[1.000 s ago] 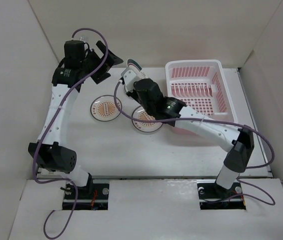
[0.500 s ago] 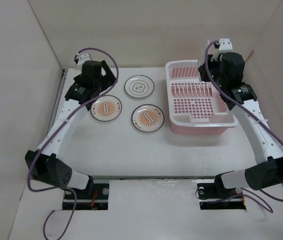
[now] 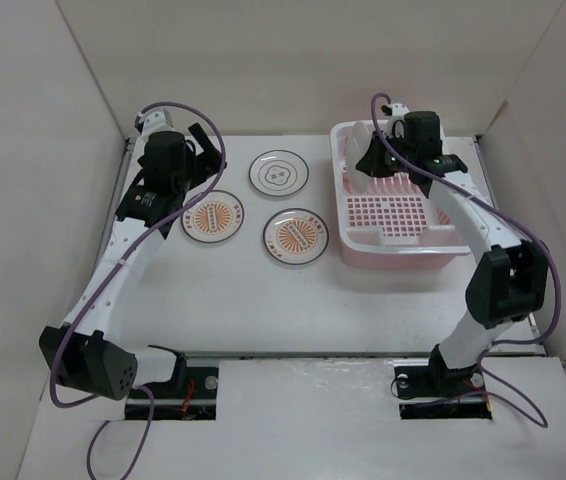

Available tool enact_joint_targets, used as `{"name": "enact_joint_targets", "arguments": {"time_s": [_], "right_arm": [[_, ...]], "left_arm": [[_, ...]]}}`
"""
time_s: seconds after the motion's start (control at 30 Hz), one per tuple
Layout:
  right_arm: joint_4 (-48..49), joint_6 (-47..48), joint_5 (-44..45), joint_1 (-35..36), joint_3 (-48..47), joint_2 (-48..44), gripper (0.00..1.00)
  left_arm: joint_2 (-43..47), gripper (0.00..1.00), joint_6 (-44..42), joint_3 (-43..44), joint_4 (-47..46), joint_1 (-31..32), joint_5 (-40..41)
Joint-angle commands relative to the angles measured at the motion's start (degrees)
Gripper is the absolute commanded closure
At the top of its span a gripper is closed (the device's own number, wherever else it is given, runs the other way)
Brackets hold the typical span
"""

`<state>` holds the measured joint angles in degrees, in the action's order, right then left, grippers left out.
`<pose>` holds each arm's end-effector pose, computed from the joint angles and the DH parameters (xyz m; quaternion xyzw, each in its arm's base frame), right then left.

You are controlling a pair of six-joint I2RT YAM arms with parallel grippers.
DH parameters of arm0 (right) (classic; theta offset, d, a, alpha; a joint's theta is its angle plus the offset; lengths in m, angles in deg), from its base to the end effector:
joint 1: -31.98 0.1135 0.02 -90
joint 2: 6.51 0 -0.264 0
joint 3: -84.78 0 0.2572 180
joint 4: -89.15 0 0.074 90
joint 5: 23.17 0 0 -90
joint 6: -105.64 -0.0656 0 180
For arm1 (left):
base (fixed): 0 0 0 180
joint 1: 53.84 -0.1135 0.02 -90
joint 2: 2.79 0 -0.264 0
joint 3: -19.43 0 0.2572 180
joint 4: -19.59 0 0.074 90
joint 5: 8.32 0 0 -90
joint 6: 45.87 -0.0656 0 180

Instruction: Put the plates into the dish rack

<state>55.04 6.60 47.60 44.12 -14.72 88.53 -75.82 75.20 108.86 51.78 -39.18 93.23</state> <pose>0.4039 0.1090 0.3292 -0.1070 0.8498 0.2330 0.4606 0.3156 -0.0690 0.4010 -0.1733 0.7767 -0.1593 0.5842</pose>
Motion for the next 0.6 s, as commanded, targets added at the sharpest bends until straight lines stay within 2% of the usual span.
{"name": "enact_joint_targets", "arguments": {"time_s": [0.0,0.27,0.57], "right_arm": [[4.3,1.3,-3.7,-0.6,-5.4,1.2,1.0],[4.3,0.8,0.8,-1.2,-7.1,5.1,1.0],[5.9,-2.6,1.8,-0.6,-7.1,6.9,1.0]], "left_arm": [[0.8,0.0,-1.8,1.0,-3.1,0.5,-1.7],[1.3,0.0,-2.3,1.0,-2.5,0.6,-1.7],[1.3,0.0,-2.3,1.0,-2.0,0.6,-1.2]]}}
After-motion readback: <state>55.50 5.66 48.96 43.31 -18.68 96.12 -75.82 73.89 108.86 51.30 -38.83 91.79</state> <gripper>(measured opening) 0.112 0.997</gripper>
